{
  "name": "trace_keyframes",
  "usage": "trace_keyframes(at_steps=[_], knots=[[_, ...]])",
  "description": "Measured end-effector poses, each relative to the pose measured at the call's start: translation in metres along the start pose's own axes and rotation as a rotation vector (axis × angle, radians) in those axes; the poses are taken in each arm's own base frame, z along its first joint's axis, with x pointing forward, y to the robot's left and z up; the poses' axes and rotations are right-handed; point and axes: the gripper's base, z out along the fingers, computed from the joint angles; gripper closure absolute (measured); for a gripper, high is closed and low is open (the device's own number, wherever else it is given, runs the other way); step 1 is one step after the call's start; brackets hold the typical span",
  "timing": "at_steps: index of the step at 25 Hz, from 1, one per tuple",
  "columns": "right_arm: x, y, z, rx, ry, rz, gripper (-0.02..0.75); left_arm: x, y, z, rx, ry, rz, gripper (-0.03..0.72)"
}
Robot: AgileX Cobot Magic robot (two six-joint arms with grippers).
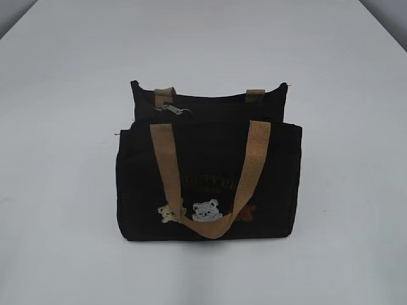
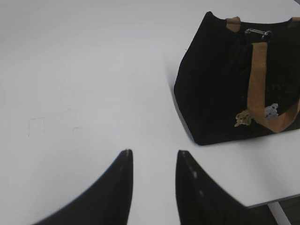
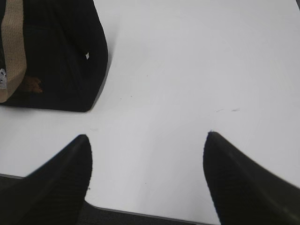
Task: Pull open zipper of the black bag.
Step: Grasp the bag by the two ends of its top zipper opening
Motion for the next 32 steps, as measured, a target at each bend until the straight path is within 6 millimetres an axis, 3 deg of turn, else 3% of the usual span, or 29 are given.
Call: trace_keyframes(at_steps=[11, 17, 19, 26, 32], knots=[[0.0, 0.0, 0.0, 0.001, -0.005, 0.009, 0.168, -0.001, -0.002, 0.0, 0.026, -0.016, -0.016, 0.452], [-0.023, -0.005, 0.0, 0.037, -0.165, 0.026, 0.211, -0.038, -0.004, 0.009, 0.094, -0.133, -0.11, 0.447], [-0.033, -0.008, 0.008, 0.039, -0.175, 0.045, 0.22, -0.049, -0.002, 0.026, 0.13, -0.075, -0.17, 0.437], [-0.061, -0.014, 0.039, -0.041, -0.11, 0.045, 0.229, -0.093, 0.006, 0.117, 0.266, 0.223, -0.395, 0.402], [-0.102, -0.01, 0.08, -0.138, 0.055, -0.053, 0.23, -0.128, 0.004, 0.193, 0.388, 0.408, -0.439, 0.232]])
